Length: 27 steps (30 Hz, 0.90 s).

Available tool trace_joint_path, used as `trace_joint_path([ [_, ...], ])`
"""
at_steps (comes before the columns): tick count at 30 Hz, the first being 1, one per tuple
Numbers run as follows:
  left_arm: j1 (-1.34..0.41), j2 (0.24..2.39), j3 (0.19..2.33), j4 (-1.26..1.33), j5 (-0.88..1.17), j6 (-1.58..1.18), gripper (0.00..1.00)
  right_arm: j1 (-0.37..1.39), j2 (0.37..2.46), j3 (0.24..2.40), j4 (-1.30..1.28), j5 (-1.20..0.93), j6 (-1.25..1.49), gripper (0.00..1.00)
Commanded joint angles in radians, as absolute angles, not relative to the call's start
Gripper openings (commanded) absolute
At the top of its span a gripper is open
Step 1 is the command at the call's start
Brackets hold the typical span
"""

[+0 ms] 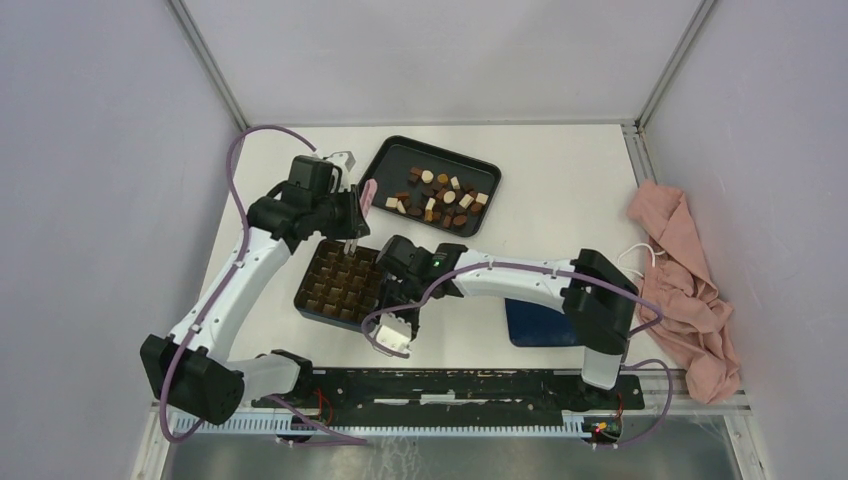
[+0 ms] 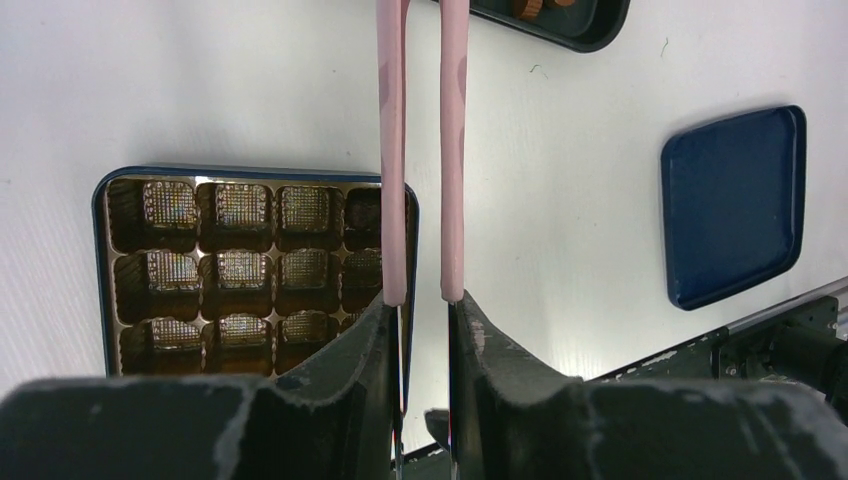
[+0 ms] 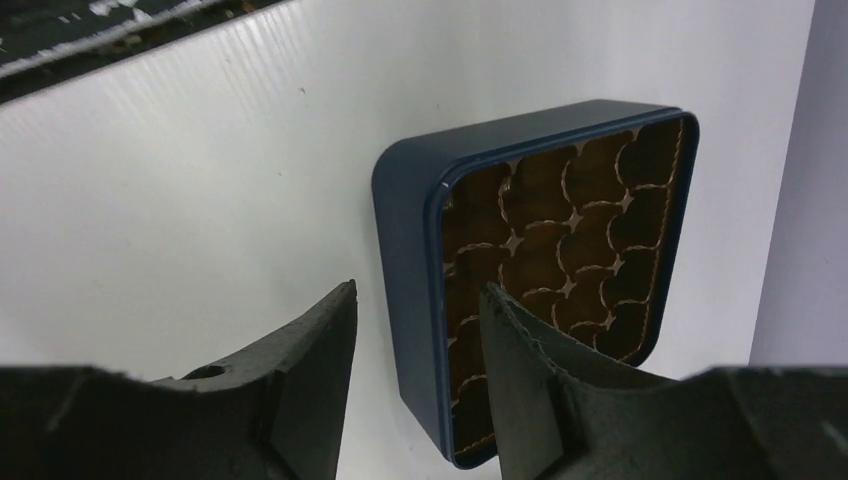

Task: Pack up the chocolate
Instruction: Move the packing box to the center of the board.

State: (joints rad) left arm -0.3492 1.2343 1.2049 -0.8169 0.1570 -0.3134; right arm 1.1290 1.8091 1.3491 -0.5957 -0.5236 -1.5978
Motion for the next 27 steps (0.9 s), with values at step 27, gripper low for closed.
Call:
trace_joint_path([
  [27,-0.352,1.116,1.156,-0.834,0.16,-0.302,0.19,1.106,1.901,1.336,-0.55,-0.267,-1.73,0.33],
])
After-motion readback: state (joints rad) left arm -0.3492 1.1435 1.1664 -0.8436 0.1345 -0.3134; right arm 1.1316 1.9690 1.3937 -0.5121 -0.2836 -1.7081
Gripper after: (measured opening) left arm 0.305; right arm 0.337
